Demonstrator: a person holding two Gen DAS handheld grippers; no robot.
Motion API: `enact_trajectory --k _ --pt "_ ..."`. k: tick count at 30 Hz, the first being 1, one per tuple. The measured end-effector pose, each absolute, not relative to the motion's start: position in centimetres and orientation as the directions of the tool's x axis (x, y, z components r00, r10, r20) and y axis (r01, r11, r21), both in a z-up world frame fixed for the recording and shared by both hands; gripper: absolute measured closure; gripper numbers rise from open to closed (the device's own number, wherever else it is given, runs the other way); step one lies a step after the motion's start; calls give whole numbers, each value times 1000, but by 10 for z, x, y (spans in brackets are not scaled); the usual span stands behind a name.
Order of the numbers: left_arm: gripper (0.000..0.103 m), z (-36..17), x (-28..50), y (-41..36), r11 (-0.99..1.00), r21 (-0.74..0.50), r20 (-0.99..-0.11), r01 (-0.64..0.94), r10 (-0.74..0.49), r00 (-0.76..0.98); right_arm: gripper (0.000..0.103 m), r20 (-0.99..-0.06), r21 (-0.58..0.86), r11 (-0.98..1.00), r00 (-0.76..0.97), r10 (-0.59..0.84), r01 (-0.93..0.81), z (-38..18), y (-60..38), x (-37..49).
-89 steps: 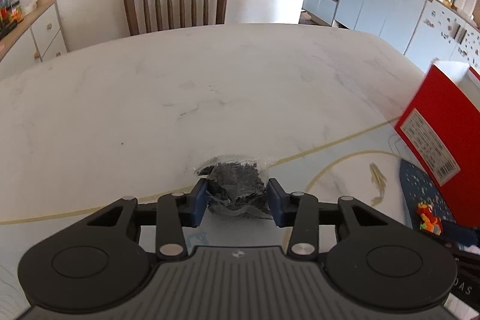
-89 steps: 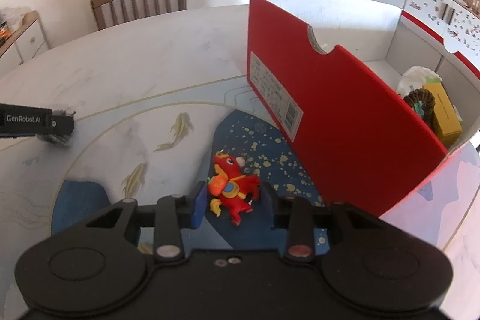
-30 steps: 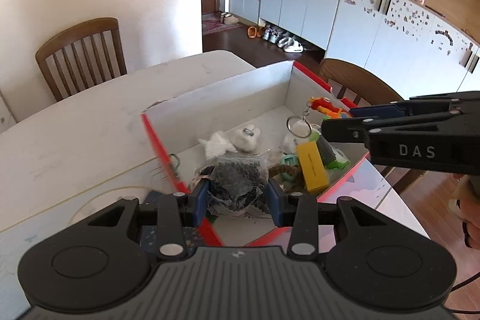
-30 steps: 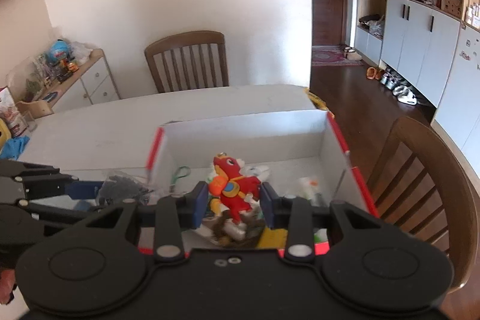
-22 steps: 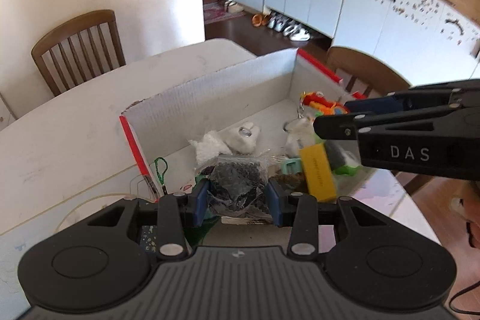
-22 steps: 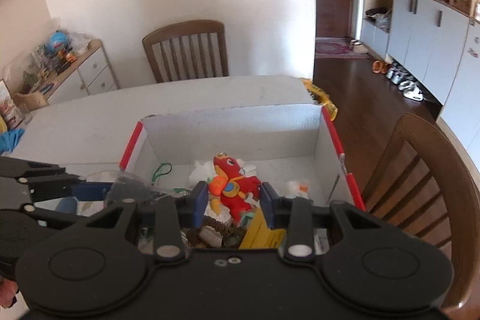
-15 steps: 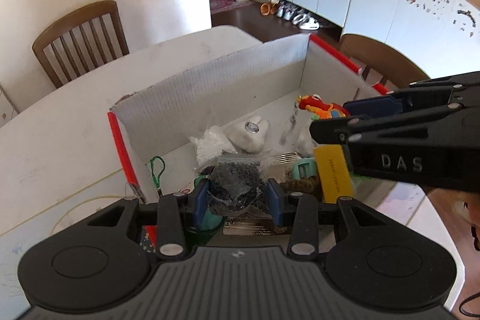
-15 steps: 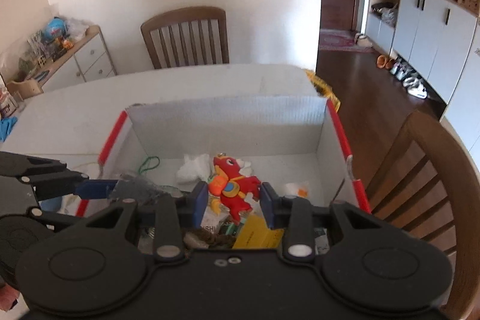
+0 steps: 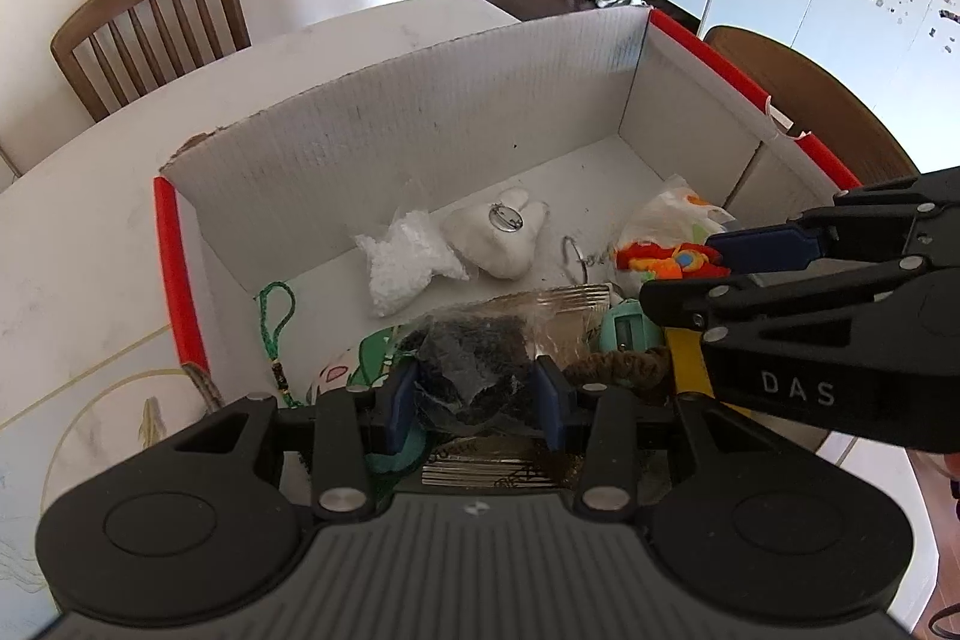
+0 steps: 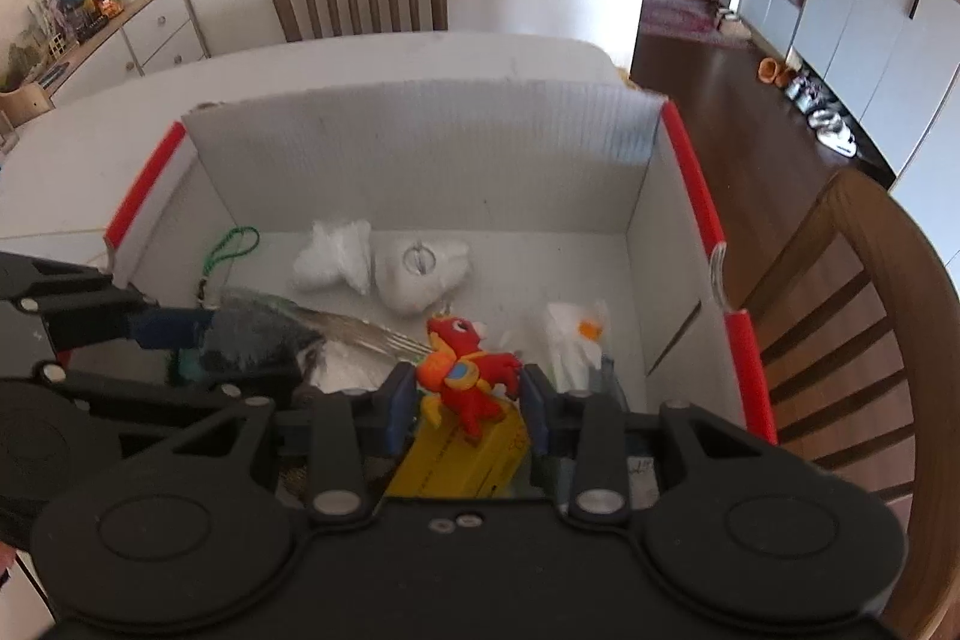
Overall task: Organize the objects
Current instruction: 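Lower the bag and plush into the box and open both tools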
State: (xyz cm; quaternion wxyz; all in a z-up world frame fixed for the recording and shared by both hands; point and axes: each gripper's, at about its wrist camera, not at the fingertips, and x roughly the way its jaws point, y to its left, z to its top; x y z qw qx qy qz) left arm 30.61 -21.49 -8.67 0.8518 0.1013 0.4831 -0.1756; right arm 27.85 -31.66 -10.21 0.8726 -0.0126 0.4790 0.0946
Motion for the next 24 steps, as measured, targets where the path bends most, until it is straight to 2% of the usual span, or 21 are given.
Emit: enact_trajectory --k 7,13,15,17,24 --pt "61 -88 305 -215 919 -1 -858 394 -203 472 66 -836 93 979 520 176 -182 -102 -322 278" --pt "55 -83 295 -213 920 19 -841 391 -197 504 64 -817 126 976 539 203 -177 -95 -329 272" --pt "51 -79 290 -213 920 23 -832 392 -200 517 62 -806 141 974 551 216 -176 -91 -332 267" --pt "42 -73 284 -211 923 24 -820 384 -202 536 59 -792 154 972 566 228 -176 -85 -335 261" --pt "36 -47 265 -194 936 -18 -776 353 -235 585 46 -732 190 964 627 265 -186 -59 -341 238"
